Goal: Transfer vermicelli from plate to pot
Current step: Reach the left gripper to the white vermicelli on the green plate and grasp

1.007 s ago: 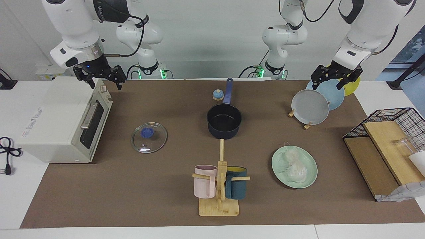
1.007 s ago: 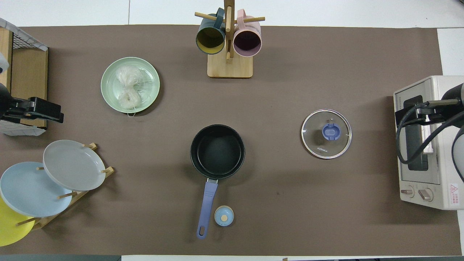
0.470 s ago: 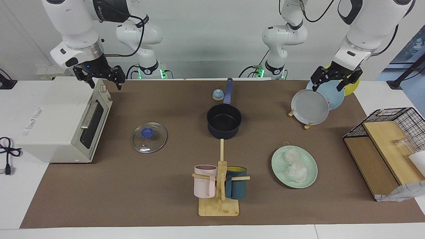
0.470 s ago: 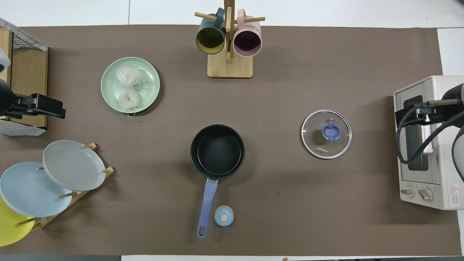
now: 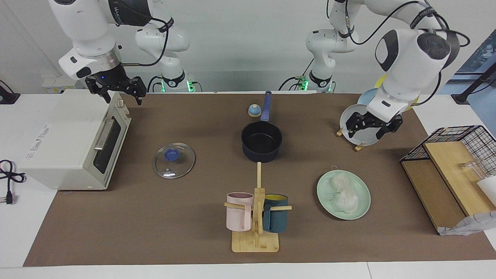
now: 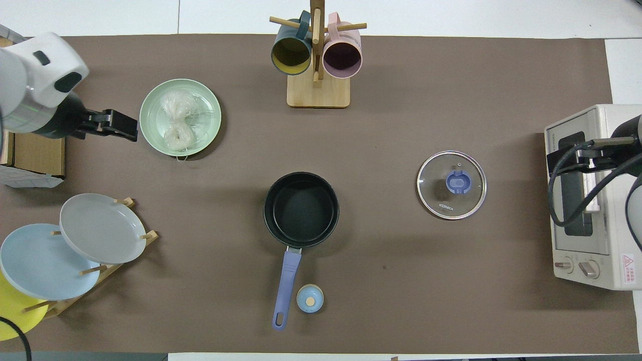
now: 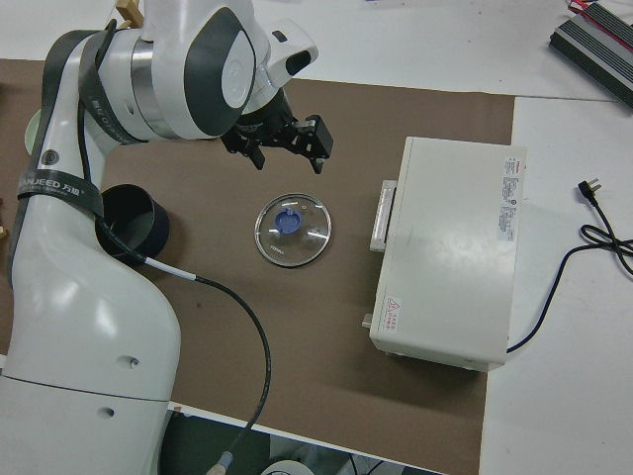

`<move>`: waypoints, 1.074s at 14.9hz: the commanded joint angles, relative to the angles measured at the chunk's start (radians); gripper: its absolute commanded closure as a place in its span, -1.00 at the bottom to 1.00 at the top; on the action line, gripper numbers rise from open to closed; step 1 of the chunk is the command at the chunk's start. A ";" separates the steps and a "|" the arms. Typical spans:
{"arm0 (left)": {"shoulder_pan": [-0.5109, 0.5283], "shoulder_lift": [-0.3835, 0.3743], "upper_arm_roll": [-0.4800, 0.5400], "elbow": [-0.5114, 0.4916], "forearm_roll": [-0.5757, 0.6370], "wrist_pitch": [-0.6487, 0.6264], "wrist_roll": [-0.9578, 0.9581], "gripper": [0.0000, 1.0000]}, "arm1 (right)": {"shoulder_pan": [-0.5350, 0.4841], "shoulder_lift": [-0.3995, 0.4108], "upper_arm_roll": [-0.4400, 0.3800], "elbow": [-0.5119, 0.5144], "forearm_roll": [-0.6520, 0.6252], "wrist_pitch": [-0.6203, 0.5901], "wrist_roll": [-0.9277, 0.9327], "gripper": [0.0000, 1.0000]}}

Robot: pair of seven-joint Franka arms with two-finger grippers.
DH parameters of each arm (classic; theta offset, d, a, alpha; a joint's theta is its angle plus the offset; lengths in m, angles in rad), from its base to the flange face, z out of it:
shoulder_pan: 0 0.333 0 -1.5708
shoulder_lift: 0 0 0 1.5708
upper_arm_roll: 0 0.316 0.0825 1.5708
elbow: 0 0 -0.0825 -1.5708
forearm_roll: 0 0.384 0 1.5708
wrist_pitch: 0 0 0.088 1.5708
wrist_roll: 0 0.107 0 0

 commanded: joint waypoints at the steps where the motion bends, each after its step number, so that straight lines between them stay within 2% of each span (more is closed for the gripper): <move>1: -0.013 0.114 0.008 0.007 -0.008 0.115 0.096 -1.00 | -0.002 -0.014 -0.008 -0.018 0.022 0.006 -0.027 -1.00; 5: -0.025 0.246 0.010 -0.004 0.004 0.253 0.219 -1.00 | 0.000 -0.014 -0.008 -0.018 0.022 0.006 -0.028 -1.00; 8: -0.025 0.288 0.010 -0.030 0.005 0.328 0.263 -1.00 | -0.002 -0.014 -0.008 -0.017 0.022 0.006 -0.027 -1.00; 12: -0.021 0.311 0.013 -0.025 0.011 0.371 0.285 -1.00 | -0.002 -0.014 -0.008 -0.018 0.022 0.006 -0.028 -1.00; 14: -0.018 0.314 0.010 -0.024 0.063 0.373 0.288 -1.00 | -0.002 -0.014 -0.008 -0.018 0.022 0.005 -0.028 -1.00; 16: -0.016 0.316 0.010 -0.024 0.079 0.376 0.291 -0.82 | -0.002 -0.014 -0.008 -0.017 0.022 0.006 -0.027 -1.00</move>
